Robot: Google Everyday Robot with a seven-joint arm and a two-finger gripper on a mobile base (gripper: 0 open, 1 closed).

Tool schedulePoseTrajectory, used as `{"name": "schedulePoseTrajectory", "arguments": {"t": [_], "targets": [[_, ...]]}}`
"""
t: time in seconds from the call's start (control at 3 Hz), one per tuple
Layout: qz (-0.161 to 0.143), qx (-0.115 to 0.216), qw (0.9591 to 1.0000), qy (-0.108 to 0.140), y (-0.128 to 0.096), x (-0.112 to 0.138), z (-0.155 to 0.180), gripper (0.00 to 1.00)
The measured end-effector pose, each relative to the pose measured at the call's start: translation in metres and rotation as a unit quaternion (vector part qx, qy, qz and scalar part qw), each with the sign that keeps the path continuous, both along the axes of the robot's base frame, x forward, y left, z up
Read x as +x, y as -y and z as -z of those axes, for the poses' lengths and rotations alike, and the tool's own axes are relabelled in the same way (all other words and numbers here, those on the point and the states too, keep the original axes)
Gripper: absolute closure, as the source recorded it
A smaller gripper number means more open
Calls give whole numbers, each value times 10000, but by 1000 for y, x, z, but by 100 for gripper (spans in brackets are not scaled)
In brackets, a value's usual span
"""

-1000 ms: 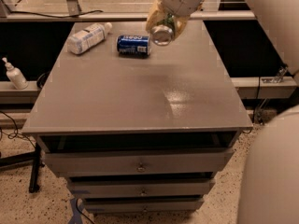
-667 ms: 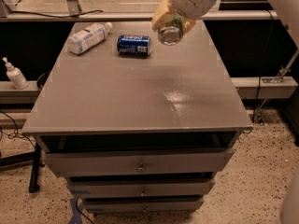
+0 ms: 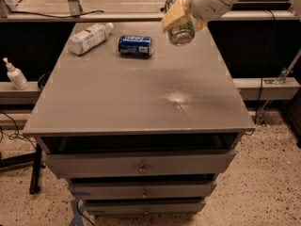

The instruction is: Place green can upright

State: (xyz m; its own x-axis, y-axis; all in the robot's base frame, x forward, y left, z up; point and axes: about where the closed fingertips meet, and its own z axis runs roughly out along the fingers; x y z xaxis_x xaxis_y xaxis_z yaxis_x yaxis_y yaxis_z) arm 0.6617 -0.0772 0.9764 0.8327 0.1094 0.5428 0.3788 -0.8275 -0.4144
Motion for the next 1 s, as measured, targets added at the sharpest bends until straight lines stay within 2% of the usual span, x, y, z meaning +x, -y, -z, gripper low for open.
{"name": "schedulePoseTrajectory", "arguments": {"t": [0.33,0.67,1.0], "targets": [[-229,-21,9991,353,-3,-1,-6,100],[-590,-4,9942,903,5,-12,-9,100],[-972,16,9852,1414,32,-30,-3,100]]}}
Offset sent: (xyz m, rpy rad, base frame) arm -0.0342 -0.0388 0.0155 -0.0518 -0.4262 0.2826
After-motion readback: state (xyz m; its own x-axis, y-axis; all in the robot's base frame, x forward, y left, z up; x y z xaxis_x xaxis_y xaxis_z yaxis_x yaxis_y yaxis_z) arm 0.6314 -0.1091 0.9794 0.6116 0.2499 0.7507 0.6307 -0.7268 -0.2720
